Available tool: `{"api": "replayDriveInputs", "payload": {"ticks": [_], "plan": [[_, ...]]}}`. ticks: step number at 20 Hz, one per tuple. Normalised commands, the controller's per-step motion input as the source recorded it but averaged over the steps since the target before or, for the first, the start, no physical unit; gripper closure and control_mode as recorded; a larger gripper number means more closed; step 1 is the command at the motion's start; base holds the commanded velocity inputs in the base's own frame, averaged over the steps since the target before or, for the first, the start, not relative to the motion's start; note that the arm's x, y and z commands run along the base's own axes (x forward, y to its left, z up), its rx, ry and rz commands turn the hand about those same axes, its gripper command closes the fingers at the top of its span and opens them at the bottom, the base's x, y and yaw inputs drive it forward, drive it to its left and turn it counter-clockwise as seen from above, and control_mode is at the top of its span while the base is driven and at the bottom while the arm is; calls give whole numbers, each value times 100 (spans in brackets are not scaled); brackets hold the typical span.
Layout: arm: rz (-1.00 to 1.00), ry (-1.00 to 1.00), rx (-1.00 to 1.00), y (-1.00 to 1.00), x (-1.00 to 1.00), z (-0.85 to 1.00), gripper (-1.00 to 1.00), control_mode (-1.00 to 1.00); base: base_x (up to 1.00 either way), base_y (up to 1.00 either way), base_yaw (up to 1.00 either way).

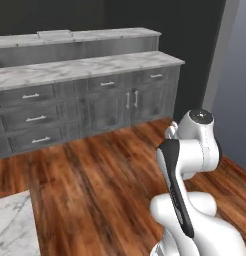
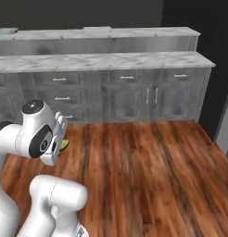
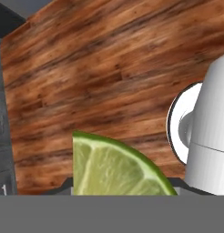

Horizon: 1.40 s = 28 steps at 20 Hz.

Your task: Place the cold items (tomato and lemon wedge) from the fridge in one tupperware on the dining counter. Place the warm items (hot dog and kebab skewer) in the stove area in another tupperware.

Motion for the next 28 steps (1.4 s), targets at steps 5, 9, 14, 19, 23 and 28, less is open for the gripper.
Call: {"api": "replayDriveInputs", "payload": {"ticks": [5,9,14,19,23,28], "plan": [[0,0,0,0,0,0,100,100,100,15,5],[0,0,0,0,0,0,100,100,100,3,13],[0,0,0,0,0,0,100,100,100,3,14],[0,0,0,0,0,0,100,100,100,4,19],[0,0,0,0,0,0,100,100,100,17,16],[0,0,0,0,0,0,100,100,100,29,15]]}}
